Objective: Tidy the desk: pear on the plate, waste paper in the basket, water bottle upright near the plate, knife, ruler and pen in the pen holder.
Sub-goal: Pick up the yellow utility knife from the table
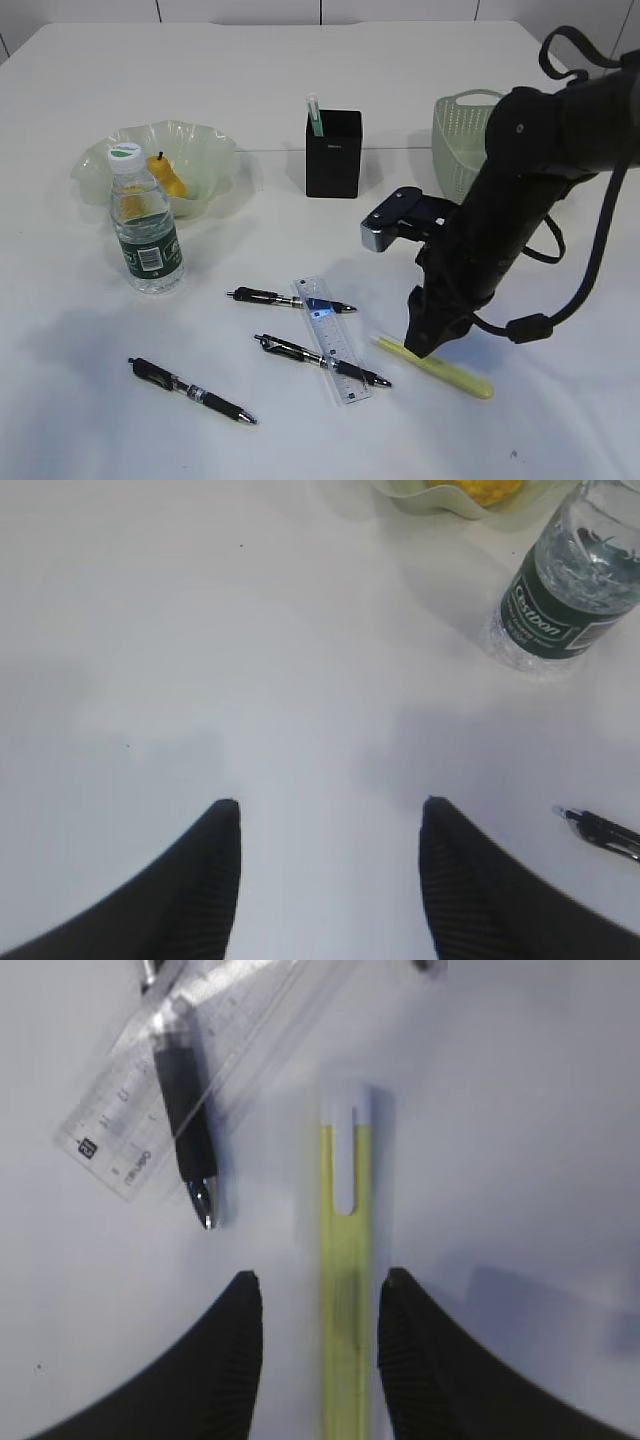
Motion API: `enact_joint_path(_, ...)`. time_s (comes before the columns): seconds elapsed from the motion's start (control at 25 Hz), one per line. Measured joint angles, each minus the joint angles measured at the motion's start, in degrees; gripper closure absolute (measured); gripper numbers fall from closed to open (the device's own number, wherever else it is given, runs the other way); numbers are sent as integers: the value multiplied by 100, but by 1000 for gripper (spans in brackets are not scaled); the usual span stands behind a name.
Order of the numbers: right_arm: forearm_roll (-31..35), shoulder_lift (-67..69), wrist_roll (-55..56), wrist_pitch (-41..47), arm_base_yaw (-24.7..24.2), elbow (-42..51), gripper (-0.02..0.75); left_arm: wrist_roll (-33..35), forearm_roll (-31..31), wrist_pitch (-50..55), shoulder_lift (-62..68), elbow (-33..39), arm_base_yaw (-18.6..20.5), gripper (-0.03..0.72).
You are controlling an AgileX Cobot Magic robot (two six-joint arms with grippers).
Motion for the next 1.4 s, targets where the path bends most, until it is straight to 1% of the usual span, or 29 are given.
enact_joint_path(0.2, -30, 163, -43, 8, 0, -371, 444, 0, -10, 12, 0, 0, 0, 286)
enact_joint_path(0.32, -72, 310, -54, 186, 4, -625, 443, 0, -10, 12, 0, 0, 0, 286)
enact_joint_path(0.6, -448, 533, -61, 518, 220, -1075, 443, 0, -10, 24, 0, 0, 0, 286)
enact_joint_path(0.8, -654, 589, -61, 640, 222, -1090, 443, 0, -10, 24, 0, 0, 0, 286)
enact_joint_path(1.4, -673, 935, -61, 754, 222, -1090, 443, 0, -10, 36, 0, 0, 0, 286)
